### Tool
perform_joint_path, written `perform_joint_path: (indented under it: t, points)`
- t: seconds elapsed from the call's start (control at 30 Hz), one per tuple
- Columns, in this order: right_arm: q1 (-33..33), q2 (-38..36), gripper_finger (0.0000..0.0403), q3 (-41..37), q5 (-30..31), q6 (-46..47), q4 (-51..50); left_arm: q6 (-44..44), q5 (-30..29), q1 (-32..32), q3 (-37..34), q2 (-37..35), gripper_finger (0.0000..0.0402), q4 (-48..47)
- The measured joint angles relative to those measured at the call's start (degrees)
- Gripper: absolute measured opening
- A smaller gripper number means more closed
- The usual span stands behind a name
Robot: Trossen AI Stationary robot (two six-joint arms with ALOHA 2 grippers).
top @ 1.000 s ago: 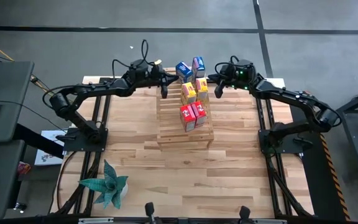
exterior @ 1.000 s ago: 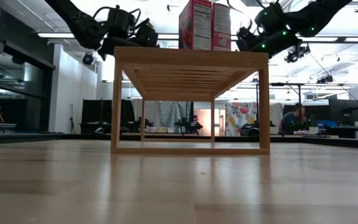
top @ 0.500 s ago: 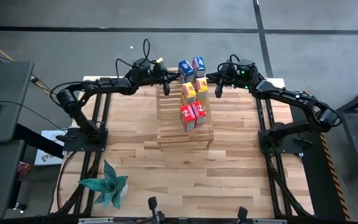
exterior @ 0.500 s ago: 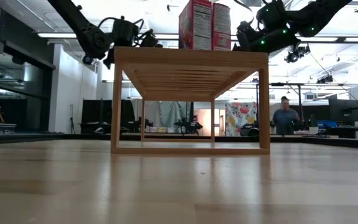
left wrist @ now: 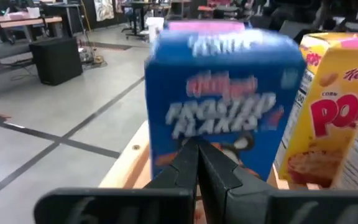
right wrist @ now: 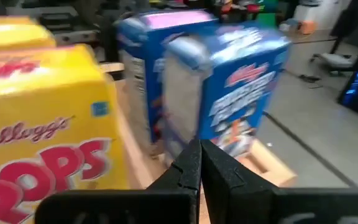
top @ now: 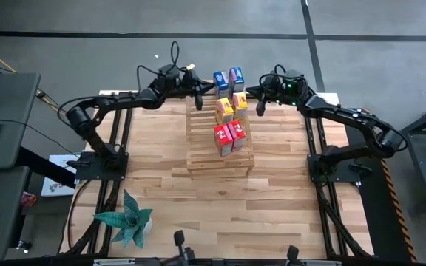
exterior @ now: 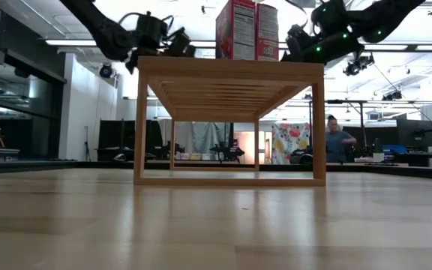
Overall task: Stack cereal on shelf
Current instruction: Put the blue cereal box on the shelf aligned with the other blue cereal box, then adjust the red cereal boxes on the shelf
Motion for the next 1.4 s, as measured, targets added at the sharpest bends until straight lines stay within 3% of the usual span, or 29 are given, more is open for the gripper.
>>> perform_joint_path:
  t: [0.13, 0.27, 0.4, 0.53, 0.73, 0.83, 1.1, 1.4]
  points:
    - [-0.9, -3.2, 0.0, 0.0, 1.3, 0.3, -3.7, 2.2, -0.1, 2.0, 0.0, -5.7, 0.0, -10.5]
    - [-0.8, -7.2, 0.0, 0.0, 1.3, -0.3, -14.2, 1.9, 0.6, 2.1, -3.4, -11.9, 0.0, -17.3]
    - [0.8, -10.2, 0.0, 0.0, -2.5, 0.5, -22.9, -2.1, 4.5, -2.7, -12.2, -17.0, 0.0, -12.3]
    - [6.1, -11.1, 0.0, 0.0, -4.7, 1.7, -27.7, -8.4, 4.6, -11.5, -19.8, -19.1, 0.0, -3.7]
    - [15.4, -11.3, 0.0, 0.0, -3.1, 1.4, -29.5, -8.1, -3.2, -25.2, -21.0, -19.0, 0.0, -0.4]
    - [18.5, -12.1, 0.0, 0.0, 0.3, 1.3, -30.0, -7.5, -7.4, -29.1, -20.6, -19.0, 0.0, -0.3]
    - [23.0, -13.3, 0.0, 0.0, 6.5, 5.2, -31.0, -8.9, -13.8, -33.0, -20.6, -18.9, 0.0, 0.2]
    - [25.5, -13.3, 0.0, 0.0, 9.5, 5.3, -31.0, -9.0, -13.3, -31.6, -20.5, -18.9, 0.0, 1.3]
